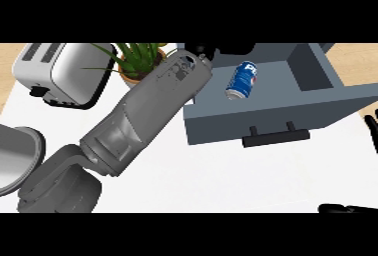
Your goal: Pick up the can, place it into the drawer and close the drawer
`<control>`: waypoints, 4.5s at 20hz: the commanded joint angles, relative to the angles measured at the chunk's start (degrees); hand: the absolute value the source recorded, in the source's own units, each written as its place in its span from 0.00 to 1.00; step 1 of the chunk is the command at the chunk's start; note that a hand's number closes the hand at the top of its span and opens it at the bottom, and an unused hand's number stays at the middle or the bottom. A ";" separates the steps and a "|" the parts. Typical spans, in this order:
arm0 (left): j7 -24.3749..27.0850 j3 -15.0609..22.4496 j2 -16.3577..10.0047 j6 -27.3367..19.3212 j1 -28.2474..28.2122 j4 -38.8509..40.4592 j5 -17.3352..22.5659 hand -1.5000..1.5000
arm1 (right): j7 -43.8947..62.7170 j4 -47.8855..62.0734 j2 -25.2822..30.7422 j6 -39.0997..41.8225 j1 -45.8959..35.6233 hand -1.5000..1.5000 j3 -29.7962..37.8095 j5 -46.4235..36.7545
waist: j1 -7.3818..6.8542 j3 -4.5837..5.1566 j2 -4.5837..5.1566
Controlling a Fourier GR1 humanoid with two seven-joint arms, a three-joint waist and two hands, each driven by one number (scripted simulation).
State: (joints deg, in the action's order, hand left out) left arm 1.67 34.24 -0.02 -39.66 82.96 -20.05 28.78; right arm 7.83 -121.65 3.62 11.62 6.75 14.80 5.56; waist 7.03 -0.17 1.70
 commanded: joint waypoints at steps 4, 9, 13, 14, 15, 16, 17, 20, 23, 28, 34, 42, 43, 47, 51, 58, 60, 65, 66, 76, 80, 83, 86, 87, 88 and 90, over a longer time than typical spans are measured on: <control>1.93 2.24 0.02 -4.61 -2.04 -0.97 1.94 0.00 | 0.09 -0.31 0.88 1.39 1.04 0.00 0.19 0.72 | 0.95 -0.01 0.04; 1.27 0.75 0.02 -3.88 0.23 0.76 4.30 0.00 | -1.42 -2.41 -0.23 0.13 0.87 0.00 -1.43 -2.28 | 0.56 0.02 0.16; 3.69 1.24 0.02 -5.29 -2.56 -1.63 5.92 0.00 | -3.60 -3.67 2.69 -0.86 -1.62 0.00 -2.27 -10.51 | -0.08 0.09 0.23; 5.19 0.74 0.02 -4.74 -4.06 -1.69 6.73 0.00 | -5.44 -2.64 3.49 -0.09 -1.41 0.00 -1.77 -10.87 | 0.45 0.07 0.54; 4.11 1.70 0.02 -5.77 -4.14 -3.98 7.39 0.00 | -2.34 -4.61 4.00 -1.49 -3.56 0.00 -3.26 -13.65 | -0.31 0.15 0.06; 2.45 1.52 0.02 -7.30 -2.40 -3.69 8.12 0.00 | -3.44 -5.79 4.91 0.30 -1.61 0.00 -3.04 -12.92 | 0.62 0.08 -0.08; 3.18 1.06 0.02 -6.17 -1.45 -2.88 8.19 0.00 | -2.93 -5.28 6.26 0.66 -3.62 0.00 -3.13 -13.60 | -0.23 0.10 0.02; 4.54 -0.31 0.02 -5.70 -2.26 -3.38 10.42 0.00 | -5.31 -7.90 6.55 0.85 -1.00 0.00 -4.28 -17.21 | -0.24 0.10 -0.16; 4.10 -0.15 0.02 -7.43 0.17 -3.44 11.47 0.00 | -5.67 -5.27 6.09 -1.45 -5.01 0.00 -7.50 -23.38 | -1.43 0.09 -0.08; 5.43 1.05 0.02 -8.64 -0.23 -5.08 12.05 0.00 | -6.61 -3.57 8.95 -2.52 -5.58 0.00 -10.62 -34.80 | -3.45 0.13 -0.71; 4.90 1.88 0.02 -9.43 -2.30 -7.59 12.59 0.00 | -7.84 2.66 9.93 -6.27 -6.79 0.00 -18.15 -50.96 | -5.35 0.14 -1.09; 0.81 0.54 -1.80 -8.73 -0.72 -9.45 10.37 0.00 | -8.50 19.18 10.10 -12.80 -11.25 0.00 -22.21 -64.92 | -8.11 0.15 -1.84; 0.51 0.66 -1.54 -9.65 -0.18 -9.08 9.56 0.00 | -5.71 21.23 9.29 -11.69 -16.27 0.00 -22.54 -66.18 | -8.16 0.17 -1.73; -3.78 1.49 -6.76 -7.93 -4.27 -15.75 7.88 0.00 | -12.24 29.33 9.23 -18.47 -15.18 0.00 -16.87 -62.15 | -8.36 0.14 -2.01; -7.32 2.36 -10.86 -8.17 -5.31 -20.52 6.21 0.00 | -11.77 40.66 4.41 -26.37 -19.66 0.00 -18.84 -67.45 | -9.19 0.12 -1.92; -11.72 2.01 -16.73 -6.75 -8.65 -28.68 5.20 0.00 | -13.03 54.73 4.74 -30.96 -28.37 0.00 -15.33 -69.78 | -9.67 0.13 -1.75; -13.96 2.40 -19.37 -4.93 -9.97 -31.41 5.54 0.00 | -14.44 57.73 4.74 -34.12 -27.85 0.00 -14.55 -70.30 | -10.36 0.10 -1.79; -14.33 1.52 -23.57 -3.11 -12.46 -34.72 4.92 0.00 | -13.98 66.83 5.08 -38.65 -34.49 0.00 -12.32 -73.39 | -10.83 0.09 -1.43; -16.13 2.47 -23.09 -5.39 -12.82 -36.25 4.03 0.00 | -12.61 67.73 4.62 -38.32 -36.38 0.00 -12.33 -74.34 | -10.64 0.10 -1.68; -16.21 0.51 -28.21 -2.47 -20.42 -43.59 3.49 0.00 | -13.56 86.07 4.89 -49.29 -51.46 0.00 -6.66 -75.68 | -11.14 0.09 -0.89; -18.25 2.60 -27.80 -5.45 -23.11 -48.58 1.83 0.00 | -12.47 92.70 5.02 -54.00 -56.47 0.00 -4.37 -76.15 | -12.77 0.02 -0.60; -15.68 2.04 -28.44 -3.68 -26.03 -49.66 1.17 0.00 | -12.79 97.60 6.52 -52.63 -61.97 0.00 -3.47 -76.19 | -12.19 0.08 -0.37; -17.29 2.10 -28.32 -5.93 -27.80 -51.90 0.42 0.00 | -13.81 100.46 7.44 -53.91 -64.21 0.00 -2.65 -75.91 | -12.05 0.05 -0.47; -17.19 1.65 -29.57 -4.75 -27.62 -51.84 0.39 0.00 | -12.25 101.07 6.89 -53.86 -65.83 0.00 -2.46 -76.20 | -12.33 0.06 -0.35; -14.35 0.56 -29.31 -3.14 -28.95 -50.39 0.70 0.00 | -13.34 101.99 6.77 -55.51 -65.10 0.00 -2.10 -75.88 | -12.07 0.06 0.12; -16.59 1.22 -29.37 -4.49 -29.11 -52.98 0.21 0.00 | -13.55 103.95 8.22 -55.34 -66.21 0.00 -1.49 -75.93 | -12.66 0.01 0.04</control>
State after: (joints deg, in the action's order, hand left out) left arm -14.64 35.87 -28.66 -44.63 55.08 -71.26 29.32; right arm -5.46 -22.33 11.47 -43.15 -55.28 11.93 -70.89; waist -4.21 0.23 0.73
